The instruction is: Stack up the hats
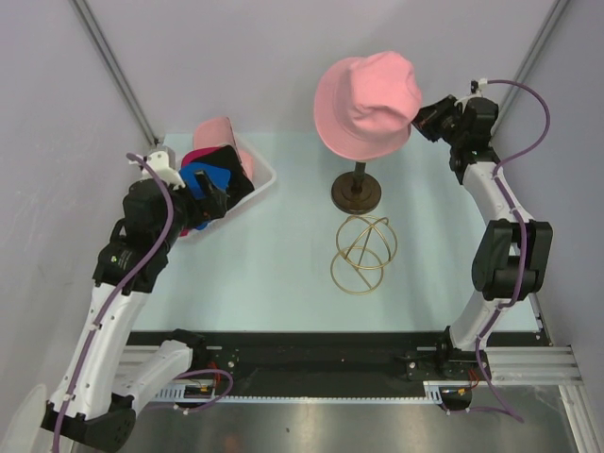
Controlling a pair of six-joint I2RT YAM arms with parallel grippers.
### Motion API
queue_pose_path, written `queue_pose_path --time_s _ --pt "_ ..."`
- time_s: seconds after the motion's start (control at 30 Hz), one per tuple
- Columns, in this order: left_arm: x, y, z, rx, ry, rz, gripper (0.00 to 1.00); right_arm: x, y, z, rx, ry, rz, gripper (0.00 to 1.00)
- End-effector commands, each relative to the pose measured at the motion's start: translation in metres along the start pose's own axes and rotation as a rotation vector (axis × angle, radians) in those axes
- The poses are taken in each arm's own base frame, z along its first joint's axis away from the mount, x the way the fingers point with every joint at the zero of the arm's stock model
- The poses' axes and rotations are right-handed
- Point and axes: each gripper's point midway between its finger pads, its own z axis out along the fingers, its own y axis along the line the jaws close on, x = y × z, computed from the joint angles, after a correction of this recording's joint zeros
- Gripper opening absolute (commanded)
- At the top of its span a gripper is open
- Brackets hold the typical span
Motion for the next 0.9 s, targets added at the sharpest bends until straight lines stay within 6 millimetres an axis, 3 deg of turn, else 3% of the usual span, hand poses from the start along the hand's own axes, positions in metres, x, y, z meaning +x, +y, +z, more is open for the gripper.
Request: queue_pose_path --time_s 0.0,0.17,0.2,0.23,0.27,0.33,0.37,0.43,0.57,0.67,0.7,0.73,0.8,0.87 --pt "-0.030 -0.038 0.015 0.156 -0.073 0.000 1.00 -0.008 0.014 -0.007 0.027 -0.014 0.004 0.00" --pt "-0.056 -0.095 0.028 0.320 -0.119 0.063 1.00 -0.013 0.025 -0.005 0.025 -0.015 0.006 0.00" --pt "-0.053 -0.103 0.043 0.325 -0.094 0.067 1.00 -0.014 0.031 -0.005 0.013 -0.017 -0.002 0.00" --pt "-0.054 -0.114 0.045 0.364 -0.087 0.059 1.00 -0.014 0.032 -0.006 0.010 -0.018 0.000 0.01" --pt "-0.065 -0.129 0.044 0.413 -0.109 0.054 1.00 -0.014 0.032 -0.006 0.009 -0.023 -0.001 0.13" --pt "-0.065 -0.142 0.056 0.438 -0.101 0.056 1.00 -0.015 0.033 -0.011 0.005 -0.033 -0.006 0.29" --pt "-0.070 -0.151 0.053 0.461 -0.107 0.058 1.00 -0.018 0.032 -0.013 0.009 -0.040 -0.009 0.50" --pt "-0.068 -0.153 0.057 0.457 -0.099 0.066 1.00 -0.024 0.030 -0.022 0.012 -0.061 -0.024 0.62" --pt "-0.067 -0.126 0.060 0.330 -0.120 0.111 1.00 -0.041 0.022 -0.045 0.055 -0.113 -0.062 0.77" --pt "-0.062 -0.098 0.058 0.212 -0.114 0.161 1.00 -0.056 0.020 -0.064 0.096 -0.160 -0.109 0.81" --pt "-0.056 -0.089 0.057 0.182 -0.094 0.174 1.00 -0.062 0.030 -0.074 0.092 -0.188 -0.131 0.81" --pt "-0.054 -0.074 0.055 0.140 -0.092 0.169 1.00 -0.063 0.018 -0.082 0.152 -0.191 -0.140 0.81" --pt "-0.044 -0.046 0.054 0.041 -0.064 0.145 1.00 -0.073 0.028 -0.102 0.182 -0.250 -0.180 0.81" --pt "-0.031 -0.010 0.051 -0.065 -0.039 0.101 1.00 -0.072 0.025 -0.119 0.234 -0.274 -0.228 0.81"
